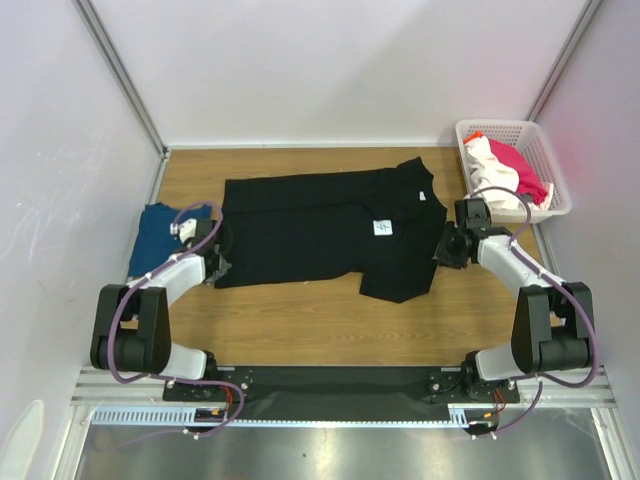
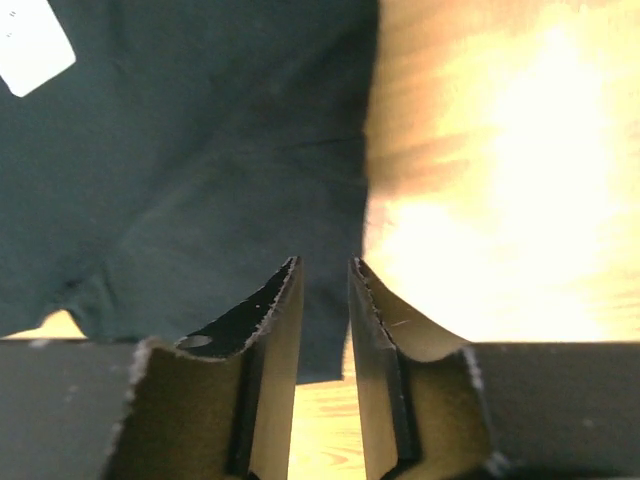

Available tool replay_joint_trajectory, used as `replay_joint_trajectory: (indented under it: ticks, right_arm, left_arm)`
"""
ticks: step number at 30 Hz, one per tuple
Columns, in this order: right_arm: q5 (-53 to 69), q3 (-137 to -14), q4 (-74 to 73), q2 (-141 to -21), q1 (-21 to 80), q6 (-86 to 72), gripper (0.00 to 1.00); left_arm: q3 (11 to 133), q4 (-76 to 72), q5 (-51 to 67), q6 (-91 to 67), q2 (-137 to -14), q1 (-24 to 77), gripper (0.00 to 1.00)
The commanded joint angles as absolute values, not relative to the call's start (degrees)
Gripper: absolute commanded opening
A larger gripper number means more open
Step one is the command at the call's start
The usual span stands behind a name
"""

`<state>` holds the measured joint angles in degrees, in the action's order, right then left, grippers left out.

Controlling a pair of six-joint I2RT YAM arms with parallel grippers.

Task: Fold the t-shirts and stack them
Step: Fold the tshirt

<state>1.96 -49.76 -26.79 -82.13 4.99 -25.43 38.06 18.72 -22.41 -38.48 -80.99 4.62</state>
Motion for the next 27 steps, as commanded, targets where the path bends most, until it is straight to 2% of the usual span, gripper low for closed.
replay_joint_trajectory:
  ticks: [1, 2, 4, 5, 8, 10, 19, 27]
  right_arm:
    - [1.23, -47.65, -28.56, -79.11, 4.31, -25.4, 0.32]
    - [1.75, -46.94, -28.74, -78.06, 4.13, -25.49, 0.33]
    - [2.81, -44.84, -28.48, -76.65, 3.52, -26.01, 0.43]
    - [4.2, -44.13, -28.56, -75.34, 3.17, -26.19, 0.53]
    - [7.11, -41.23, -28.22, -72.0, 2.46, -27.07, 0.69]
    - [8.87, -39.3, -27.34, -70.67, 2.46, -28.47, 0.73]
    - [14.5, -31.38, -21.81, -67.33, 3.08, -32.96, 0.69]
    - [13.62, -29.27, -16.53, -68.55, 3.6, -33.31, 0.57]
  left_arm:
    - [40.43, 18.99, -23.91, -36.13, -79.28, 3.34, 0.0]
    - [40.43, 18.64, -22.86, -35.95, -79.1, 3.34, 0.0]
    - [40.17, 17.84, -22.15, -35.68, -78.66, 3.34, 0.01]
    - [40.08, 17.58, -21.89, -35.6, -78.75, 3.34, 0.01]
    - [39.99, 17.58, -21.71, -35.51, -78.66, 3.34, 0.02]
    - [39.82, 17.05, -21.27, -35.59, -78.4, 3.34, 0.03]
    - [38.41, 16.0, -20.74, -35.68, -76.47, 3.34, 0.02]
    - [37.97, 15.73, -20.48, -35.86, -75.85, 3.34, 0.01]
